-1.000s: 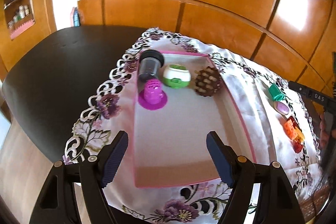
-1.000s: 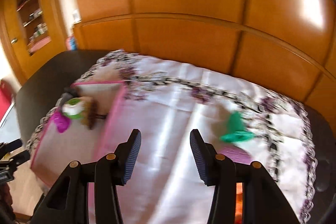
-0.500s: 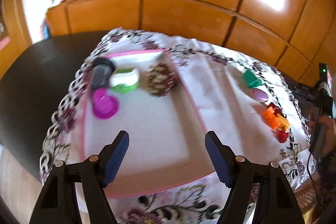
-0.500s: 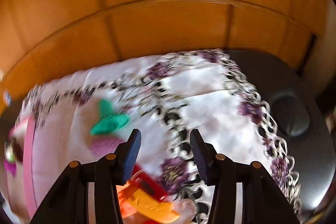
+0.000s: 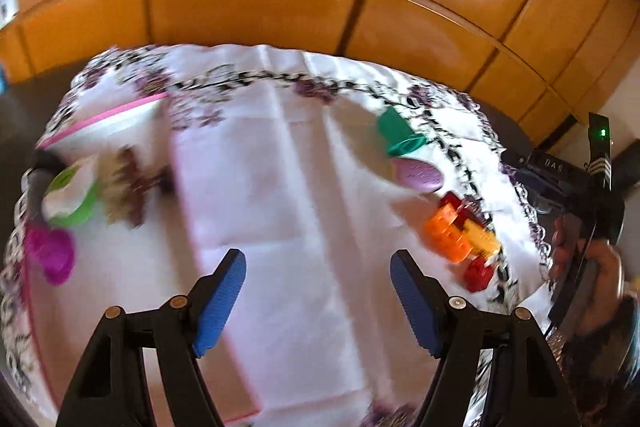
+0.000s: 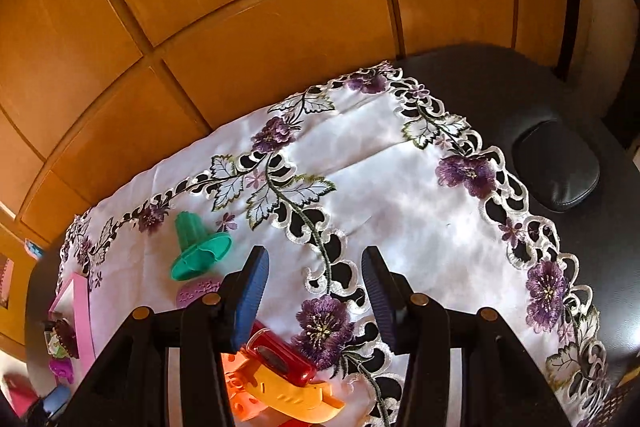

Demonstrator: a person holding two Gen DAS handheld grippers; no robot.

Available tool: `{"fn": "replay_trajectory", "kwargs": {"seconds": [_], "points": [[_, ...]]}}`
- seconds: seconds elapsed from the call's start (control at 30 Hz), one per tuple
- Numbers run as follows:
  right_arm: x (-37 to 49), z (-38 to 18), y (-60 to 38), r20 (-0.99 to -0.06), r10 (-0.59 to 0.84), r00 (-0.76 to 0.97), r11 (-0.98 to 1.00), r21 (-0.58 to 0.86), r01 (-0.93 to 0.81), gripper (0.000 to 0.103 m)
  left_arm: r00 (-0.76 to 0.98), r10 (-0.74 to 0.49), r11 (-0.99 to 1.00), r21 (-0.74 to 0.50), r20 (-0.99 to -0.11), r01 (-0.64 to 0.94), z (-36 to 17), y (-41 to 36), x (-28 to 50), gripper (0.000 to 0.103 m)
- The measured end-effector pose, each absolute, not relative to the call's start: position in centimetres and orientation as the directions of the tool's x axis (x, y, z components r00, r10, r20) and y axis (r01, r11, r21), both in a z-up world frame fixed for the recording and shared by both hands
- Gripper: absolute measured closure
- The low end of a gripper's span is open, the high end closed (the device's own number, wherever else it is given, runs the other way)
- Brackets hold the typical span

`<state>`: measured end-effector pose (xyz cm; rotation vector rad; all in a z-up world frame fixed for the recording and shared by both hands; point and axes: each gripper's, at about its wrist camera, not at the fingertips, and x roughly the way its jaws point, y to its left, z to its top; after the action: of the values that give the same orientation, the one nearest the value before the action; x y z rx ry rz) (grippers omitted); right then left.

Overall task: Organize rigid objects
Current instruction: 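Grasp the green stamp with the left tool while the right tool reaches the orange blocks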

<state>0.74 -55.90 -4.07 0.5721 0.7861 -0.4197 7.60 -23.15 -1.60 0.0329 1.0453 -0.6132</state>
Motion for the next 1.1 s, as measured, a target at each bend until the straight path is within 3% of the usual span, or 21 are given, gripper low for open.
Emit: {"fn": "replay_trajectory", "kwargs": {"seconds": [0.57, 0.77, 0.87, 0.9, 0.93, 1.0, 1.1], "points": [[0.9, -4.7, -56.8, -0.75, -0.059, 0.659, 0.736, 0.414, 0.536, 0.054, 0.214, -0.509, 0.798, -0.363, -0.834, 0.482, -4.1, -38.2, 17.7, 0.032], [0.8, -4.6, -56.8, -0.735, -0.023, 0.678, 0.726, 0.454, 0.517, 0.054, 0.201, -0.458, 0.825, -0.329, -0.866, 0.46, -5.9, -42.1, 20.3, 0.034], [0.9, -4.7, -56.7, -0.735, -0.007, 0.679, 0.725, 0.463, 0.509, 0.054, 0.189, -0.425, 0.842, -0.31, -0.885, 0.44, -7.3, -43.2, 21.3, 0.044], [1.0, -4.7, -56.6, -0.735, -0.003, 0.678, 0.727, 0.464, 0.506, 0.054, 0.168, -0.408, 0.846, -0.303, -0.897, 0.439, -8.0, -43.6, 21.6, 0.059], [1.0, -4.7, -56.6, -0.735, -0.002, 0.678, 0.729, 0.463, 0.505, 0.054, 0.137, -0.395, 0.846, -0.302, -0.909, 0.439, -8.9, -44.0, 21.8, 0.066], [1.1, -4.6, -56.5, -0.737, -0.009, 0.676, 0.731, 0.456, 0.507, 0.054, 0.161, -0.397, 0.842, -0.288, -0.903, 0.457, -9.0, -44.1, 21.5, 0.072], [1.0, -4.8, -56.9, -0.741, -0.013, 0.671, 0.721, 0.458, 0.52, 0.054, 0.169, -0.423, 0.828, -0.303, -0.89, 0.472, -8.4, -43.4, 20.9, 0.073]]}}
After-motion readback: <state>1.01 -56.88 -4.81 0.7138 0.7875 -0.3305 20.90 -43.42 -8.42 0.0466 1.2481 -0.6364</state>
